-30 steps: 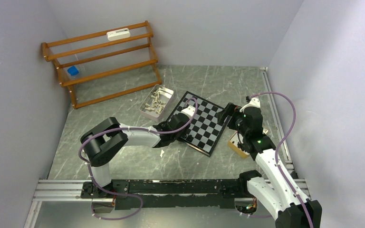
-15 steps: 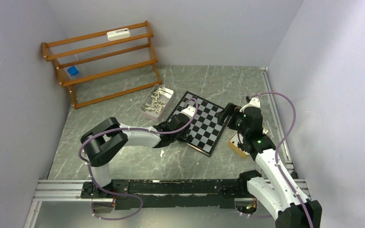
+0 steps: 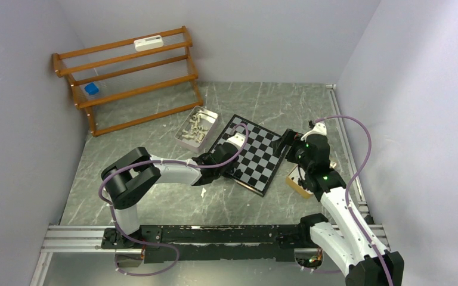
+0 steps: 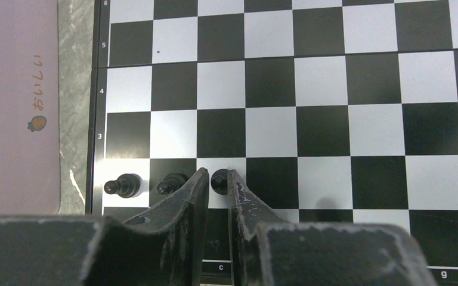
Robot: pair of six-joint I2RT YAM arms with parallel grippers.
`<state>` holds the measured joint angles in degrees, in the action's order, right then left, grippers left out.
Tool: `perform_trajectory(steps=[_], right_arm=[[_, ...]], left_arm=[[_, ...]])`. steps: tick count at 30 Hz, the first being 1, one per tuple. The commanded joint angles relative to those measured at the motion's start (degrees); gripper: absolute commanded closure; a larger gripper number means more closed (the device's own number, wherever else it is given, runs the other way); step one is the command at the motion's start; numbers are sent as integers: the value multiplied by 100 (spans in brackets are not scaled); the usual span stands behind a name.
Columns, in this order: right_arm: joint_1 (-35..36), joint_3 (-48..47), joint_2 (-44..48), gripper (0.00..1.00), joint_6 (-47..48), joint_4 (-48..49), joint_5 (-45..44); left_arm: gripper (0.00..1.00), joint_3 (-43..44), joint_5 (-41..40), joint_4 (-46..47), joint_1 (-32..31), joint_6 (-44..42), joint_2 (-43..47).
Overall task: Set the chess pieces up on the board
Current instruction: Place the chess piece on the chessboard.
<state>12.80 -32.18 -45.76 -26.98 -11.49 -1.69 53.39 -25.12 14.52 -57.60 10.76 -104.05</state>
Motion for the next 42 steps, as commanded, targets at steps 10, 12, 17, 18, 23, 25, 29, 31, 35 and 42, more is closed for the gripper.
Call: perform_trajectory(steps=[10, 12, 17, 18, 23, 25, 29, 31, 35, 42], right_arm=[[-43, 91, 111, 0, 17, 59, 29], [-46, 98, 116, 0, 18, 59, 29], [-46, 99, 121, 0, 13, 59, 46], [-48, 98, 130, 0, 18, 59, 51], [-41, 94, 100, 0, -94, 18, 147], [-44, 87, 106, 0, -178, -46, 151], [-46, -46, 72, 0, -509, -453, -87], [-41, -142, 30, 0, -642, -667, -120], [-43, -196, 4, 0, -659, -799, 267], [-41, -330, 213, 0, -754, -1245, 360]], left_arm=[[57, 67, -26, -99, -40, 67, 23], [59, 98, 2, -105, -41, 75, 57], [58, 204, -38, -242, -40, 115, 147], [57, 215, -49, -259, -40, 127, 181], [58, 403, -142, -499, -40, 196, 400], [58, 498, -164, -610, -41, 198, 521], [55, 802, -411, -1127, -41, 390, 845], [54, 916, -480, -1362, -41, 458, 1056], [52, 1072, -195, -1813, -40, 453, 1541], [49, 1509, 1334, -2945, -32, 471, 1896]])
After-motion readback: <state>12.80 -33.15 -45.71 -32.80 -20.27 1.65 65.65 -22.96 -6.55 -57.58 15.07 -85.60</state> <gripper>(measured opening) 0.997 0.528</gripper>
